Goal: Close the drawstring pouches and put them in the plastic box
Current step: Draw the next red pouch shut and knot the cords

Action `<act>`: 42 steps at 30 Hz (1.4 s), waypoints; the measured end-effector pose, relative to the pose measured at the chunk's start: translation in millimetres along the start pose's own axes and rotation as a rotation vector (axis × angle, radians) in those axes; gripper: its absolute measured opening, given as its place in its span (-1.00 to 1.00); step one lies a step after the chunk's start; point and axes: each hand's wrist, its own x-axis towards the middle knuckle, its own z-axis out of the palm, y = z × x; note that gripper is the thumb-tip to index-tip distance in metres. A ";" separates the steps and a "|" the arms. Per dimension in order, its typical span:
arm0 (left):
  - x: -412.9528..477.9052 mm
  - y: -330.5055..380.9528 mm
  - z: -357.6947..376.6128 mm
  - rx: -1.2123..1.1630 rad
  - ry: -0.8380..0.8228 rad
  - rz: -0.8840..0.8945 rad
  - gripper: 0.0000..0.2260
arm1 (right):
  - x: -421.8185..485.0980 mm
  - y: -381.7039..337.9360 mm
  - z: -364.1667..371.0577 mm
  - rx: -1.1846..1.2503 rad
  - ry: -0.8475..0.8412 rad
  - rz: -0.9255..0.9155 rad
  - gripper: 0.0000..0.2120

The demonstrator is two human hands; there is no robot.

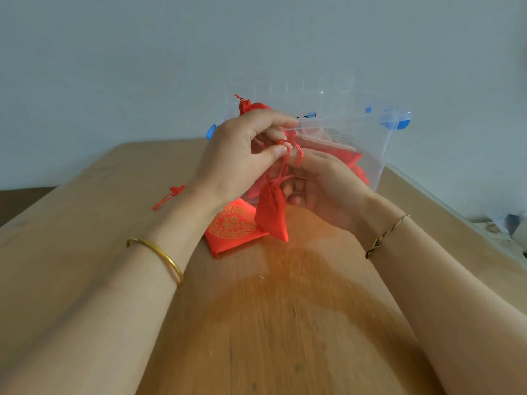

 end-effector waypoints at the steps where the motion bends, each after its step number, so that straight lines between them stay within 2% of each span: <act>1: 0.3 -0.4 0.2 -0.002 0.007 0.000 -0.71 | 0.3 0.0 -0.2 -0.002 0.019 -0.017 -0.85; 5: 0.8 -5.2 1.6 0.009 0.027 -0.046 -0.77 | 1.2 0.3 -5.0 -0.046 0.137 -0.078 -0.88; 9: 1.5 -12.8 0.1 0.093 0.019 -0.145 -0.91 | 1.3 -1.3 -9.3 -0.071 0.268 -0.125 -0.83; 12: 1.5 -20.1 -4.1 0.173 -0.038 -0.242 -0.84 | 0.7 -5.2 -11.6 0.108 0.301 -0.151 -0.78; 15: 1.7 -22.2 -6.1 0.152 -0.083 -0.388 -0.76 | -0.8 -8.2 -12.6 0.423 0.216 -0.134 -0.70; 17: 2.7 -18.1 -5.1 -0.025 -0.051 -0.536 -0.74 | -0.4 -7.3 -13.8 0.579 0.184 -0.104 -0.71; 19: 2.8 -11.5 -4.3 -0.333 -0.002 -0.630 -0.71 | 0.4 -4.9 -14.5 0.542 0.216 -0.060 -0.70; 22: 1.9 -5.7 -2.3 -0.761 -0.020 -0.586 -0.67 | 3.4 3.0 -14.2 0.384 0.279 -0.010 -0.70; 24: 1.4 -4.7 1.3 -0.882 -0.030 -0.542 -0.68 | 4.4 6.8 -14.9 0.347 0.314 0.011 -0.71; 28: -0.5 -6.4 8.2 -0.770 0.001 -0.575 -0.72 | 4.6 7.2 -21.8 0.323 0.430 0.018 -0.71; 31: -4.8 -6.7 9.5 -0.625 -0.093 -0.630 -0.72 | 4.4 5.6 -21.8 0.265 0.462 -0.019 -0.72; 35: -6.6 -7.0 8.1 -0.475 -0.241 -0.651 -0.85 | 1.5 -1.0 -15.0 0.166 0.373 -0.107 -0.76; 39: -7.7 -6.2 8.0 -0.385 -0.307 -0.617 -0.94 | -1.0 -7.8 -5.3 0.086 0.294 -0.190 -0.81; 42: -7.6 -3.2 9.1 -0.348 -0.338 -0.579 -0.91 | -1.6 -9.3 -0.1 -0.007 0.281 -0.235 -0.79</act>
